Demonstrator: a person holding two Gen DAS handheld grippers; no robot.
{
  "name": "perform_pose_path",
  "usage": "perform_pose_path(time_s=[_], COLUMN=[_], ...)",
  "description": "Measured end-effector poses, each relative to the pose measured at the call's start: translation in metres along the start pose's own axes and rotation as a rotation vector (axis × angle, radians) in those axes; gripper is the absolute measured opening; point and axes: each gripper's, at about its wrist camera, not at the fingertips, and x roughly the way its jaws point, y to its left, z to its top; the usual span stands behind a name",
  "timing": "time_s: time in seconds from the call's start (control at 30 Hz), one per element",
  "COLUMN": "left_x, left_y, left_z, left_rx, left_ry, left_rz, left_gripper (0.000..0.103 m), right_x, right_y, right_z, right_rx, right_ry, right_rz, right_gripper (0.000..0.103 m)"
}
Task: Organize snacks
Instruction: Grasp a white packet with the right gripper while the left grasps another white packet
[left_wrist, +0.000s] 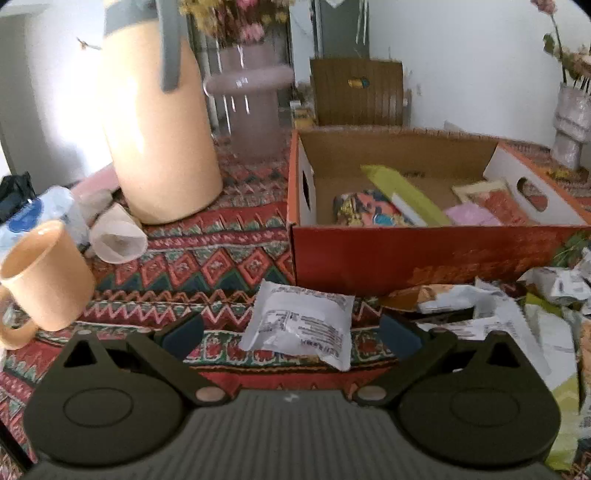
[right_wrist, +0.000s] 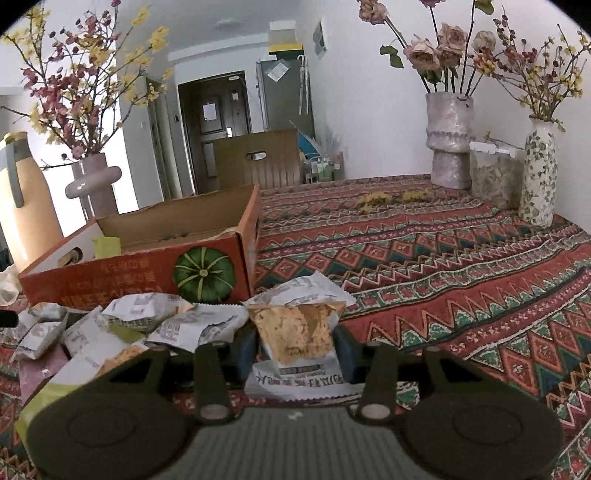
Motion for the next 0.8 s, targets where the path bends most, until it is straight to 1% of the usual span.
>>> perform_pose_path(time_s=[0.17, 0.23, 0.3, 0.5, 0.57, 0.63, 0.67, 0.7, 0.8], left_x=[0.029, 0.040, 0.049, 0.053, 0.050, 0.045, 0.043, 0.040, 0.034], left_y=[0.008, 0.013, 0.018, 0.020, 0.018, 0.016, 0.015, 0.014, 0.008], left_z=[0.006, 0.008, 0.009, 0.010, 0.010, 0.010, 0.010, 0.010, 0.007], left_rx=[-0.013, -0.031, -0.052, -0.054, -0.049, -0.045, -0.042, -0.037, -0.024], left_ry=[0.073, 0.104, 0.134, 0.126, 0.115, 0.107, 0.105, 0.100, 0.091], left_rz=[-0.022, -0.027, -0.049, -0.049, -0.049, -0.052, -0.055, -0.061, -0.067], left_gripper=[0.103, 0.103, 0.103, 0.103, 0.094, 0.077, 0.072, 0.064, 0.059], right_x=[0.001, 0.001, 0.002, 0.004, 0.005, 0.005, 0.005, 0.005, 0.005], right_y=[-0.001, -0.001, -0.001, -0.001, -0.001, -0.001, -0.001, -0.001, -0.001], right_z=[0.000, 0.000, 0.000, 0.001, 0.001, 0.001, 0.001, 0.001, 0.001], right_rx=[0.008, 0.009, 0.011, 0.017, 0.017, 0.018, 0.018, 0.017, 0.018], right_ry=[0.004, 0.006, 0.007, 0.014, 0.017, 0.017, 0.017, 0.017, 0.017], right_rz=[0.004, 0.006, 0.008, 0.013, 0.014, 0.015, 0.015, 0.015, 0.015], right_gripper=[0.044, 0.044, 0.044, 0.044, 0.044, 0.044, 0.044, 0.044, 0.044])
